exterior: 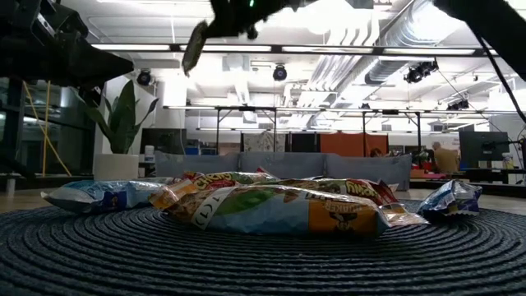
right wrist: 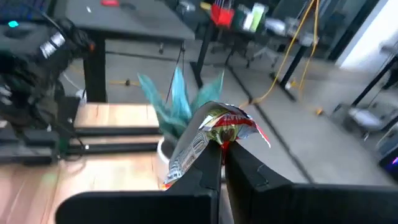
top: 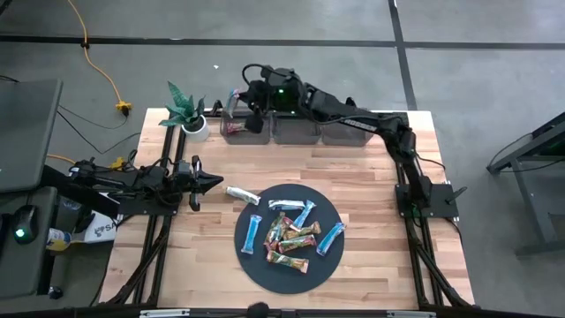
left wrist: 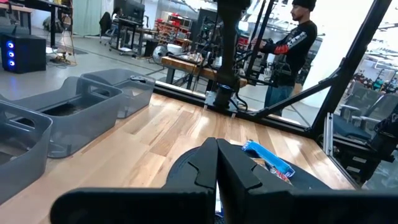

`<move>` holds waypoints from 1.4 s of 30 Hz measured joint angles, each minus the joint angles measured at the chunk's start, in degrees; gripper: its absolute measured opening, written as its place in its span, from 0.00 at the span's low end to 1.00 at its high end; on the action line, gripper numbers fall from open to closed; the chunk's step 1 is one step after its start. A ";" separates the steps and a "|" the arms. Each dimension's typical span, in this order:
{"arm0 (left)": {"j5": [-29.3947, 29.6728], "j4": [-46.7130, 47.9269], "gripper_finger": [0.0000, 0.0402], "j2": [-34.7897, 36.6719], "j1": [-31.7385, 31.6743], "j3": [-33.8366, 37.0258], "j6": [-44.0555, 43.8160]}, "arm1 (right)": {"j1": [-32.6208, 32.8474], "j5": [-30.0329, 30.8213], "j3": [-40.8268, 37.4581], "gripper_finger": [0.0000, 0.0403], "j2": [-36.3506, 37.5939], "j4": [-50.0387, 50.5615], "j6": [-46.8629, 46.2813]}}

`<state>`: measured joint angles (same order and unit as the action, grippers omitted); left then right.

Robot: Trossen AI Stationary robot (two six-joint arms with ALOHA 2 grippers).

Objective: Pick and place Granola Bars by type
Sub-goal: Put the red granola bar into the left black bin

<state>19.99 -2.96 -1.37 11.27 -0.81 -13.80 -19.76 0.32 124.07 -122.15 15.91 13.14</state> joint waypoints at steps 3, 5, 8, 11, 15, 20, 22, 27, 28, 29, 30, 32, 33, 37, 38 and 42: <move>0.00 0.00 0.00 0.01 0.00 -0.01 0.00 | -1.42 -1.12 0.00 0.00 -2.99 0.37 -2.65; 0.00 0.00 0.00 0.02 0.00 0.01 0.00 | -2.30 -1.75 -0.02 0.00 -4.86 0.69 -4.22; 0.00 0.00 0.00 0.00 0.00 0.00 0.00 | -3.81 -4.14 -0.02 0.00 -7.20 2.03 -7.75; 0.00 0.00 0.00 0.00 0.00 -0.01 0.00 | -5.09 -5.91 -0.02 0.00 -9.68 2.58 -13.16; 0.00 0.00 0.00 0.00 0.00 -0.01 0.00 | -6.77 -8.55 -0.02 0.00 -12.04 1.70 -24.93; 0.00 0.00 0.00 0.00 0.00 0.00 0.00 | -8.45 -12.99 -0.02 0.00 -15.23 0.39 -40.60; 0.00 0.00 0.00 0.00 0.00 -0.01 0.00 | -8.82 -13.55 -0.02 0.00 -16.26 0.17 -47.61; 0.00 0.00 0.00 0.00 0.00 0.00 0.00 | -9.51 -12.79 -0.02 0.00 -17.75 0.23 -57.66; 0.00 0.00 0.00 0.00 0.00 0.00 0.00 | -9.54 -12.25 -0.02 0.00 -17.86 0.36 -58.21; 0.00 0.00 0.00 0.00 0.00 0.00 0.00 | -9.54 -11.47 -0.02 0.00 -17.88 0.52 -58.80; 0.00 0.00 0.00 0.00 0.00 0.00 0.00 | -9.54 -10.18 -0.02 0.00 -17.88 0.61 -59.46; 0.00 0.00 0.00 0.00 0.00 0.01 0.00 | -9.54 -7.75 -0.02 0.00 -17.79 1.22 -60.87; 0.00 0.00 0.00 0.00 0.00 0.01 0.00 | -9.54 -6.72 -0.02 0.00 -17.79 1.69 -61.71; 0.00 0.00 0.00 0.00 0.00 0.00 0.00 | -9.53 -4.65 -0.02 0.00 -17.79 2.66 -64.20; 0.00 0.00 0.00 0.00 0.00 0.01 0.00 | -9.41 -3.97 -0.02 0.00 -17.79 3.10 -64.31; 0.00 0.00 0.00 0.01 0.00 0.01 0.00 | -8.80 -1.85 -0.02 0.00 -17.79 5.52 -66.12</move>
<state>19.99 -2.96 -1.36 11.27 -0.80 -13.80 -28.56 -1.53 124.05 -139.94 21.42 -52.98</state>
